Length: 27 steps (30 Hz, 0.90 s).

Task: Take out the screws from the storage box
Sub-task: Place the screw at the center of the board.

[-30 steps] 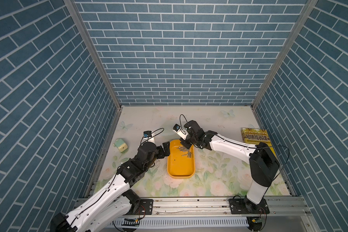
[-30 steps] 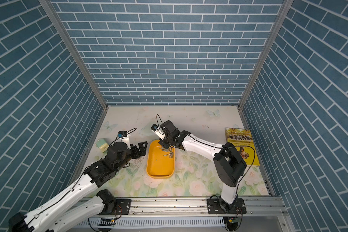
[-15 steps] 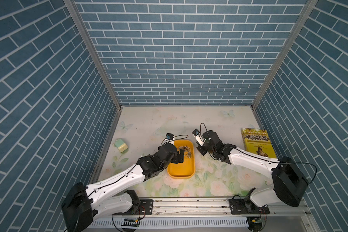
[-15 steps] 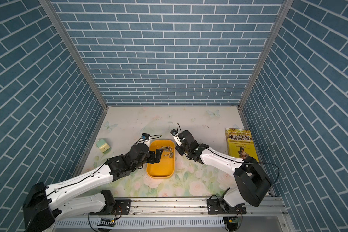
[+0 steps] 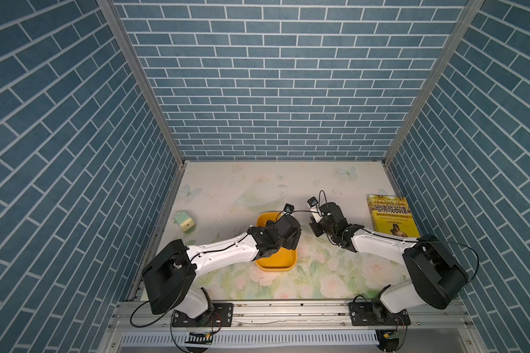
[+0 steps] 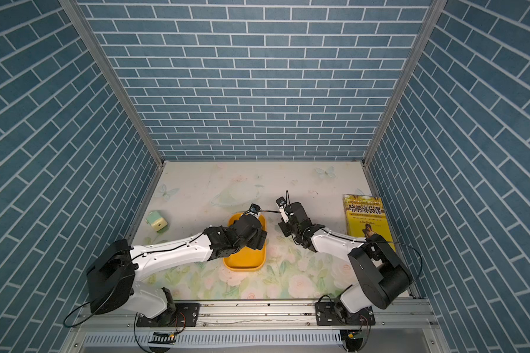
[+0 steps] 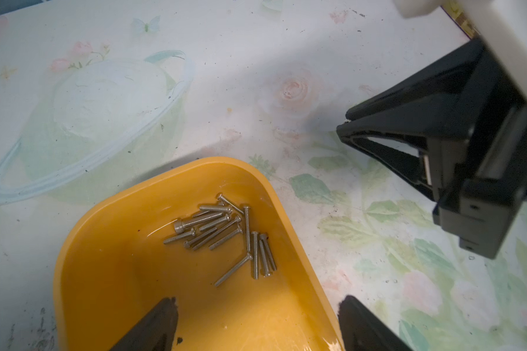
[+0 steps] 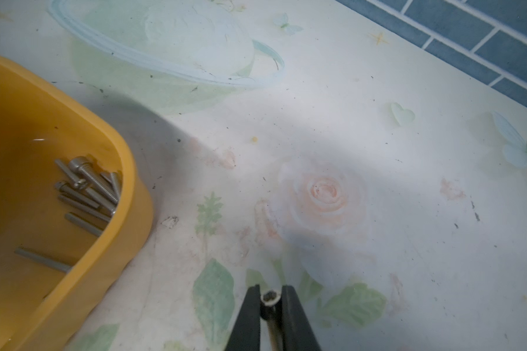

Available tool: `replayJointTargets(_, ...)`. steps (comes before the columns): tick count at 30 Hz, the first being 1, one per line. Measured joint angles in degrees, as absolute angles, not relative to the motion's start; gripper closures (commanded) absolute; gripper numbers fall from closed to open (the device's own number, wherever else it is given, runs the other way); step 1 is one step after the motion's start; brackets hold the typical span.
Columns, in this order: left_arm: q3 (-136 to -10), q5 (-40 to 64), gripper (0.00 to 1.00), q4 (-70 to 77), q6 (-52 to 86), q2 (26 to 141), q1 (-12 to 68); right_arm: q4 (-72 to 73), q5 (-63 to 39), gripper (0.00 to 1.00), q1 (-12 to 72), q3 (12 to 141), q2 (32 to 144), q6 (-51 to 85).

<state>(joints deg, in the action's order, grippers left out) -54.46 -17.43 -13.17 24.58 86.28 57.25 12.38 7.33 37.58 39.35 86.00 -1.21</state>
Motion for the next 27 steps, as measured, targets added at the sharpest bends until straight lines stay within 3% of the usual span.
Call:
replayJointTargets(10,-55.09,-12.08,0.16,-10.28,17.8,89.41,52.95,14.35,6.81,1.0,35.97,39.83,90.85,0.16)
replayJointTargets(15,-55.96,-16.16,0.11,-9.17,14.5,89.82,51.0,14.46,7.31,1.0,35.29,43.18,93.97,0.01)
replayJointTargets(18,-64.51,-20.21,0.07,-15.42,14.15,93.78,51.37,15.92,8.29,1.0,35.07,43.31,93.86,-0.01)
replayJointTargets(22,-77.14,-22.04,0.12,-22.94,13.89,101.47,51.48,17.21,9.91,1.0,34.68,42.15,93.62,-0.01)
replayJointTargets(27,-68.84,-19.94,0.15,-25.54,13.91,100.2,51.64,17.56,11.14,1.0,34.44,41.8,93.58,-0.4)
